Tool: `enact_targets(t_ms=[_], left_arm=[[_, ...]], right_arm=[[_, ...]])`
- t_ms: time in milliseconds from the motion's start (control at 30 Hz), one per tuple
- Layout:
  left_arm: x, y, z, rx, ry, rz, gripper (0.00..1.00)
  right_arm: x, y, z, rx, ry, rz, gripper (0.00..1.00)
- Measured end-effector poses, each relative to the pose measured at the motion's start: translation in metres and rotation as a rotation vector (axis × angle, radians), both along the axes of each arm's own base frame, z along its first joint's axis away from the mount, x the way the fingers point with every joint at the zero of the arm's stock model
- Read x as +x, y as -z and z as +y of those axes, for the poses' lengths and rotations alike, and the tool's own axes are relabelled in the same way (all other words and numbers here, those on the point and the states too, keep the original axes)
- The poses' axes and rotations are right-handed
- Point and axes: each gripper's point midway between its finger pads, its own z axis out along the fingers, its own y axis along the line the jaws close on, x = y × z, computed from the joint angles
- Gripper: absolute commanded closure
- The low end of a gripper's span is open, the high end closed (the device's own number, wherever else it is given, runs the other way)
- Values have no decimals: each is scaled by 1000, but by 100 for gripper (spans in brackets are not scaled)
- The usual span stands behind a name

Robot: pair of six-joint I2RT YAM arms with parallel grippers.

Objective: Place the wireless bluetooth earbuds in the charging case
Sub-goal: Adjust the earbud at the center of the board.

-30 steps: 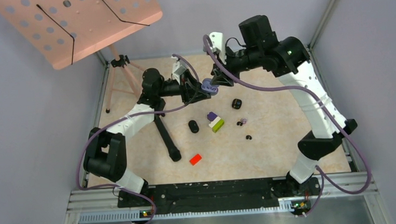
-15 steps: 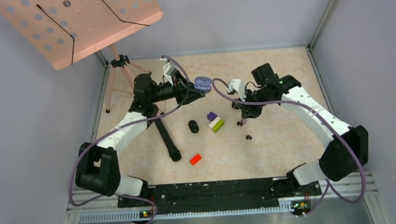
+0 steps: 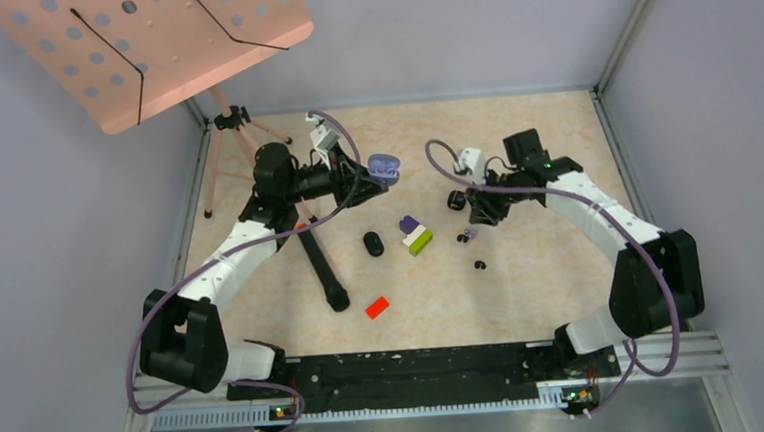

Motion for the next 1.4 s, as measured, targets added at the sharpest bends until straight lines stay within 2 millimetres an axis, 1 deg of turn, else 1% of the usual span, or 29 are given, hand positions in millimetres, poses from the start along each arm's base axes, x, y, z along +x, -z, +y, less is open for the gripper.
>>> enact_targets(t_ms=[100,133,200,267,400,533,733,1067,1200,1400], left_arm=[[-2,3,3,17,-6,8,100],[-2,4,5,23,-7,8,100],[-4,7,7,35,-9,11,100],[-4,10,9,50,-13,14,100],[-4,22,14,85,-22,39,100],[-2,29,20,116,-41,57,100],[5,27,27,136,-67,42,100],[9,28,32,153,-82,45,100],[12,25,32,153,-89,37,100],[16,26,33,157,-100,38,100]], right_arm=[[-4,9,-18,-26,-163,-206,61],[-6,13,-25,-61,-252,-307,61],[-9,22,-28,-112,-401,-436,61],[-8,37,-29,-167,-553,-554,61],[-2,62,-31,-247,-775,-694,60],[9,82,-34,-296,-929,-778,58],[19,96,-39,-320,-1002,-828,57],[34,96,-28,-302,-1031,-931,58],[33,96,-26,-290,-1037,-937,59],[31,97,-24,-267,-1036,-930,62]])
